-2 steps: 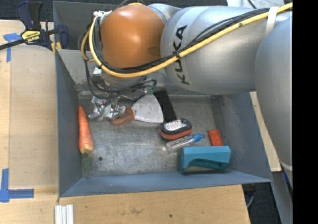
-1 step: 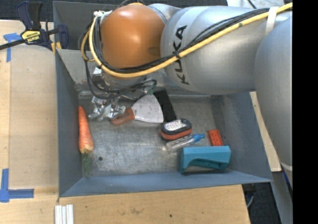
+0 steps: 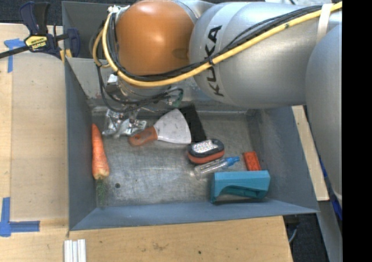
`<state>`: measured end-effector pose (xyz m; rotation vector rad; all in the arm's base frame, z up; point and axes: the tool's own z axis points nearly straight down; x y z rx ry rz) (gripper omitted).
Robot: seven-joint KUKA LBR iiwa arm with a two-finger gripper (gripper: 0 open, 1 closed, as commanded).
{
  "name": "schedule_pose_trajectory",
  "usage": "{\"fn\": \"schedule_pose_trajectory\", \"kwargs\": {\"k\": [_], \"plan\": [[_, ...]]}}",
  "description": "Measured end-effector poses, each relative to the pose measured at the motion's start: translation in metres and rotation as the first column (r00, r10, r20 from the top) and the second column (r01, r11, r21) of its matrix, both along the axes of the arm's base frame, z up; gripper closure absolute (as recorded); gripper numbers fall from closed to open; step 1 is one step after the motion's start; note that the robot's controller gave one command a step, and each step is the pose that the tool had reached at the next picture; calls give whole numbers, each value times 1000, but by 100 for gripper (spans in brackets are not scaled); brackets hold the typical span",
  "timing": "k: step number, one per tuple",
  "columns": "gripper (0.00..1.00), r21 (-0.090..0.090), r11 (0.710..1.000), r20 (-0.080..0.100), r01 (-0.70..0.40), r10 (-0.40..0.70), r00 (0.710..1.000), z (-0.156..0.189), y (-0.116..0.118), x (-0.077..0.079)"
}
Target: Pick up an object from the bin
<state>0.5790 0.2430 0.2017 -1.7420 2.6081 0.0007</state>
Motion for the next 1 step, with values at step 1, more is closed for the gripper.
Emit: {"fn": "schedule_pose_trajectory", "kwargs": {"k": [1], "plan": [[100,0,1000,0,7,-7,1000,22,-1,0]]}}
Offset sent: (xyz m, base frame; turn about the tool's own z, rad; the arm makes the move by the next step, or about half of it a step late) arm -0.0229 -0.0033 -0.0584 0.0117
